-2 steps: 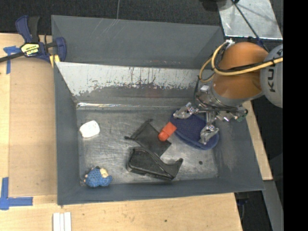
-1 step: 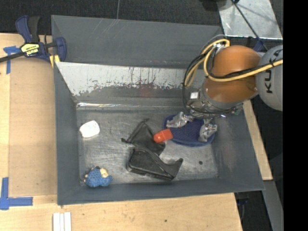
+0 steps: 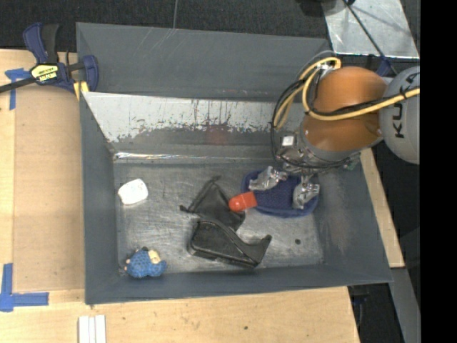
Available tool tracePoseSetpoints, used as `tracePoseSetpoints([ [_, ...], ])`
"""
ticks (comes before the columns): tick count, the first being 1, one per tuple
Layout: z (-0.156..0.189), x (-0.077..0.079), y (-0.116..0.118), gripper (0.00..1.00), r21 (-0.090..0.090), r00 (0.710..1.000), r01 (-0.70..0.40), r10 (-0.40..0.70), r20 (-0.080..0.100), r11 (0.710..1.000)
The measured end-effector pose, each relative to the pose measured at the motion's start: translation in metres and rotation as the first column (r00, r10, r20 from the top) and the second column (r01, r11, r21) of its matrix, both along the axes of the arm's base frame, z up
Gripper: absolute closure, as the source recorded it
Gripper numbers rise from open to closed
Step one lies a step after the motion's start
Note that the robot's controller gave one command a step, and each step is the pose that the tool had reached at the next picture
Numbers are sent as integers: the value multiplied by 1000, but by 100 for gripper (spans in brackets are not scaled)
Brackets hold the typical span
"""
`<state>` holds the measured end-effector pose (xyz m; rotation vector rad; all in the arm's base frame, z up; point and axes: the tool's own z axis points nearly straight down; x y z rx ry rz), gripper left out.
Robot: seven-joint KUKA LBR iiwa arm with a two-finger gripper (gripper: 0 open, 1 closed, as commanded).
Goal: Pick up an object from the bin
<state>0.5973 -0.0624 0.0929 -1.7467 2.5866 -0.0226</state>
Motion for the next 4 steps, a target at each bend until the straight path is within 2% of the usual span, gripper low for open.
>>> tracePoseSetpoints([
  [1, 117, 8, -9, 100, 0, 1000, 14, -14, -14, 1000],
  [2, 112, 6, -9, 0, 2, 1000, 15, -15, -23, 1000],
  [3, 10, 26, 18, 0, 2, 991, 129, -129, -26, 992],
  [4, -3, 21, 26, 0, -1, 996, -92, 92, -16, 996],
])
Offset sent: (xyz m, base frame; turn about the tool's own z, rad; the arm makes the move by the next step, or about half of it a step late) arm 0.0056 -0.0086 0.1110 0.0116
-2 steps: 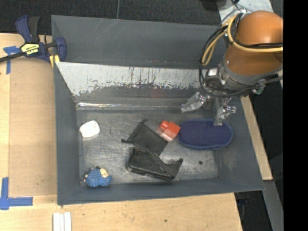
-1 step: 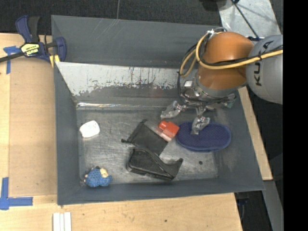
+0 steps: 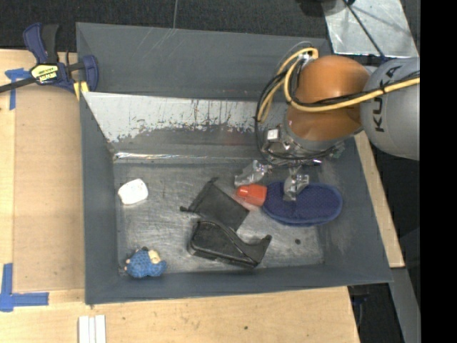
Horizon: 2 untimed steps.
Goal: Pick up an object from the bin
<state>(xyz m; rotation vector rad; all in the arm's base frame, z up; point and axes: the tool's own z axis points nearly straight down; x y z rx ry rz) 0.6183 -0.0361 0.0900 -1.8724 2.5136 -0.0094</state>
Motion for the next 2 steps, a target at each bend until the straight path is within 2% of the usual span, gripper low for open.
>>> tracePoseSetpoints([
  [1, 2, 1, 3, 100, 6, 1000, 2, -2, 4, 1000],
  [2, 143, 3, 4, 100, 1, 1000, 16, -16, 3, 1000],
])
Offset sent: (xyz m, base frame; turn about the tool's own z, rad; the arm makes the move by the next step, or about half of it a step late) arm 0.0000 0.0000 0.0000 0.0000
